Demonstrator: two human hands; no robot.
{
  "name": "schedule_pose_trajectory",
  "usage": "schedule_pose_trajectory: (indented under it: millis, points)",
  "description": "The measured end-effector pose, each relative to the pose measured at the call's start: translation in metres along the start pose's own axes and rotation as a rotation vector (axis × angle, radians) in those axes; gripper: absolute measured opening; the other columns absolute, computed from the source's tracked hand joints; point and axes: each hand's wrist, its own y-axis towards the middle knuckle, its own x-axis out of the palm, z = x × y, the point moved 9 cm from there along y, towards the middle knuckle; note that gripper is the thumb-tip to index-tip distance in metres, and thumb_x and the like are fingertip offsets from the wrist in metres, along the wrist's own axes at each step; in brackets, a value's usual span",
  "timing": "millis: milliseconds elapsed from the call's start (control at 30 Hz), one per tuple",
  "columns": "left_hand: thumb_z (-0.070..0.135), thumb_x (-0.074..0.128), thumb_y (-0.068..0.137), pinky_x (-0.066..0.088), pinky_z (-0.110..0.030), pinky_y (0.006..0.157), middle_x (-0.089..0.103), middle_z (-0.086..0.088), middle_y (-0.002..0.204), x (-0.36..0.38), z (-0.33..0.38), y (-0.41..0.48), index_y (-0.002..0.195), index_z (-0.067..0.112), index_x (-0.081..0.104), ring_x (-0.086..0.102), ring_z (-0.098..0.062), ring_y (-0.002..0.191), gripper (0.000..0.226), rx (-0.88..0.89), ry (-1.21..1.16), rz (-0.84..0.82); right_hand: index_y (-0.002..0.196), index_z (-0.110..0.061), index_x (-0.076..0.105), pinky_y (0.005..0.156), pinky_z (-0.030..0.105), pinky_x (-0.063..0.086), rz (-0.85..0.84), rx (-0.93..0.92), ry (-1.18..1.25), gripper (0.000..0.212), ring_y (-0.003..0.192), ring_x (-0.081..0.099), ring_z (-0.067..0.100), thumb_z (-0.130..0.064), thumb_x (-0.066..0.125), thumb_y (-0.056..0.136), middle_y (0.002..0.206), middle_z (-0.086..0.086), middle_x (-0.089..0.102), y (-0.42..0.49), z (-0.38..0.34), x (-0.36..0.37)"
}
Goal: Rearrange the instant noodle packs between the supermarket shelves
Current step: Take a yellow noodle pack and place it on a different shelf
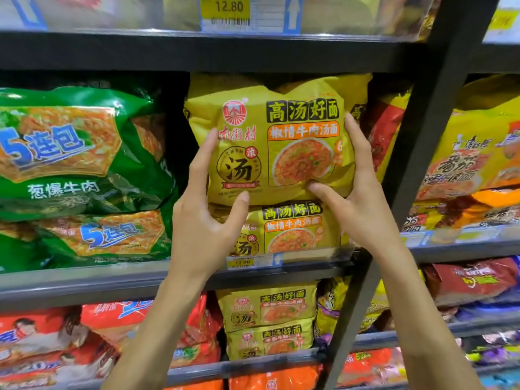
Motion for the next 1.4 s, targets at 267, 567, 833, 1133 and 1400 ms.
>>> schedule_pose_trajectory:
  millis: [267, 567, 833, 1133, 1400]
  points:
    - [0.019, 0.065, 0.095, 0.047, -0.024, 0.067, 0.045, 0.021, 0.155, 0.000, 0.008, -0.010, 0.155, 0.033, 0.036, 0.068, -0.008, 0.073, 0.068, 0.018, 0.149, 0.074, 0.158, -0.040, 0.007, 0.120, 0.034, 0.029, 0.069, 0.038, -0.077, 0.097, 0.136, 0.020, -0.021, -0.007, 0.069, 0.092, 0.140, -0.053, 0.010, -0.002, 0.000, 0.001]
    - [0.013, 0.063, 0.099, 0.047, -0.026, 0.107, 0.036, 0.030, 0.155, -0.003, 0.006, -0.006, 0.157, 0.033, 0.029, 0.043, 0.019, 0.131, 0.070, -0.048, 0.148, 0.034, 0.156, -0.049, -0.002, 0.109, 0.047, 0.045, 0.036, 0.041, -0.190, 0.097, 0.143, 0.041, 0.013, -0.023, 0.069, 0.094, 0.161, -0.027, 0.019, -0.016, -0.012, -0.006]
    - [0.013, 0.061, 0.099, 0.056, -0.034, 0.080, 0.028, 0.038, 0.153, 0.000, 0.005, -0.015, 0.157, 0.041, 0.023, 0.041, 0.032, 0.072, 0.075, -0.097, 0.160, -0.025, 0.154, -0.051, -0.006, 0.099, 0.050, 0.052, -0.002, 0.063, -0.237, 0.097, 0.141, 0.042, 0.014, -0.027, 0.067, 0.094, 0.155, -0.035, 0.013, -0.023, -0.015, -0.009]
    - [0.020, 0.062, 0.098, 0.046, -0.047, 0.112, 0.023, 0.033, 0.161, -0.011, 0.017, -0.024, 0.158, 0.050, 0.014, 0.028, 0.002, 0.148, 0.082, -0.132, 0.189, -0.111, 0.155, -0.048, -0.004, 0.098, 0.053, 0.050, -0.025, 0.100, -0.387, 0.092, 0.135, 0.046, 0.021, -0.034, 0.064, 0.095, 0.157, -0.003, 0.034, -0.034, -0.025, -0.017]
    - [0.032, 0.060, 0.100, 0.046, -0.049, 0.110, 0.022, 0.020, 0.166, -0.018, 0.031, -0.035, 0.158, 0.048, 0.014, 0.026, -0.009, 0.153, 0.076, -0.135, 0.259, -0.241, 0.158, -0.034, 0.009, 0.095, 0.049, 0.050, -0.064, 0.191, -0.651, 0.082, 0.133, 0.046, 0.028, -0.040, 0.061, 0.095, 0.152, 0.004, 0.037, -0.052, -0.044, -0.027]
